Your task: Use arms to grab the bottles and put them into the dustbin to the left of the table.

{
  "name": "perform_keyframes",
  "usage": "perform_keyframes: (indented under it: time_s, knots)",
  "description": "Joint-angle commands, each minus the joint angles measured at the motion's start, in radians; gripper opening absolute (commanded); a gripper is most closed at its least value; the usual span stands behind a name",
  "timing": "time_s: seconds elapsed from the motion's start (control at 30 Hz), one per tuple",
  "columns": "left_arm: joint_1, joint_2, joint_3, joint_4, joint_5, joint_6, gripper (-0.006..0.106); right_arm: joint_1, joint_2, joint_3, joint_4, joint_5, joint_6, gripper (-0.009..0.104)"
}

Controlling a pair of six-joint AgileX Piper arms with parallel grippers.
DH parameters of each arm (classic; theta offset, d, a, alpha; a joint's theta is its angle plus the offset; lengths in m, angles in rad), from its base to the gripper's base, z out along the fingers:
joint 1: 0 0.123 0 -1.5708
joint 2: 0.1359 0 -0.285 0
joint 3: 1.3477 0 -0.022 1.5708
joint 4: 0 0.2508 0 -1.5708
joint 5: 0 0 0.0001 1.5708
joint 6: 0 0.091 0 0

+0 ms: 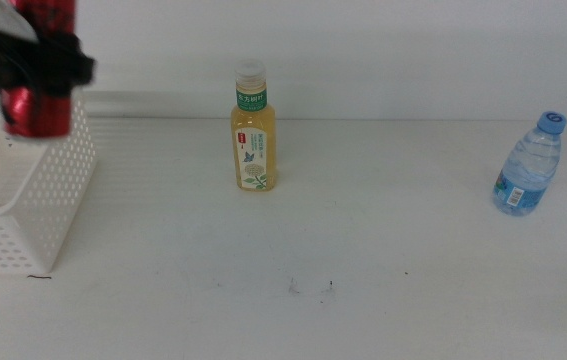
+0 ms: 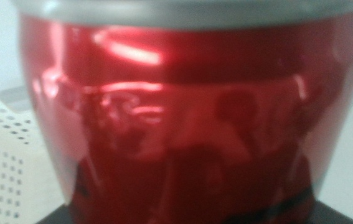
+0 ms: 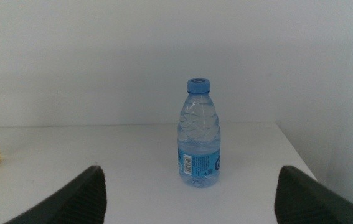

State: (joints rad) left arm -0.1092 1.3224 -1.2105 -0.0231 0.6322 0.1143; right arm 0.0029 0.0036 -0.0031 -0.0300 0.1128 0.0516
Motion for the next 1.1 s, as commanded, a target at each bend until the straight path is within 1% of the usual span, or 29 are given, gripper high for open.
perform_keyframes:
  time_s: [0.0, 0.07, 0.13, 0.17, 0.3, 0.4, 0.6, 0.8, 0.83, 0.97, 1.07]
  knots:
    - [0.051, 0.009, -0.092, -0.101, 0.072, 0.143, 0.025, -0.004, -0.004, 0.003, -0.010, -0.008, -0.004, 0.093]
    - [0.108, 0.041, -0.163, -0.195, 0.154, 0.243, 0.025, -0.004, -0.004, 0.003, -0.010, -0.008, -0.004, 0.093]
    - [0.172, 0.079, -0.222, -0.256, 0.211, 0.305, 0.025, -0.004, -0.004, 0.003, -0.010, -0.008, -0.004, 0.093]
    - [0.201, 0.103, -0.252, -0.270, 0.239, 0.323, 0.025, -0.004, -0.004, 0.003, -0.010, -0.008, -0.004, 0.093]
    - [0.269, 0.198, -0.350, -0.253, 0.323, 0.345, 0.025, -0.004, -0.004, 0.003, -0.010, -0.008, -0.004, 0.093]
    - [0.307, 0.270, -0.416, -0.256, 0.397, 0.397, 0.025, -0.004, -0.004, 0.003, -0.010, -0.008, -0.004, 0.093]
    - [0.358, 0.399, -0.503, -0.247, 0.418, 0.410, 0.025, -0.004, -0.004, 0.003, -0.010, -0.008, -0.004, 0.093]
    - [0.415, 0.495, -0.538, -0.238, 0.418, 0.415, 0.025, -0.004, -0.004, 0.003, -0.010, -0.008, -0.004, 0.093]
    - [0.417, 0.506, -0.538, -0.232, 0.415, 0.429, 0.025, -0.004, -0.004, 0.003, -0.010, -0.008, -0.004, 0.093]
    - [0.419, 0.556, -0.538, -0.152, 0.414, 0.430, 0.025, -0.004, -0.004, 0.003, -0.010, -0.008, -0.004, 0.093]
    - [0.420, 0.595, -0.538, -0.141, 0.403, 0.423, 0.025, -0.004, -0.004, 0.003, -0.010, -0.008, -0.004, 0.093]
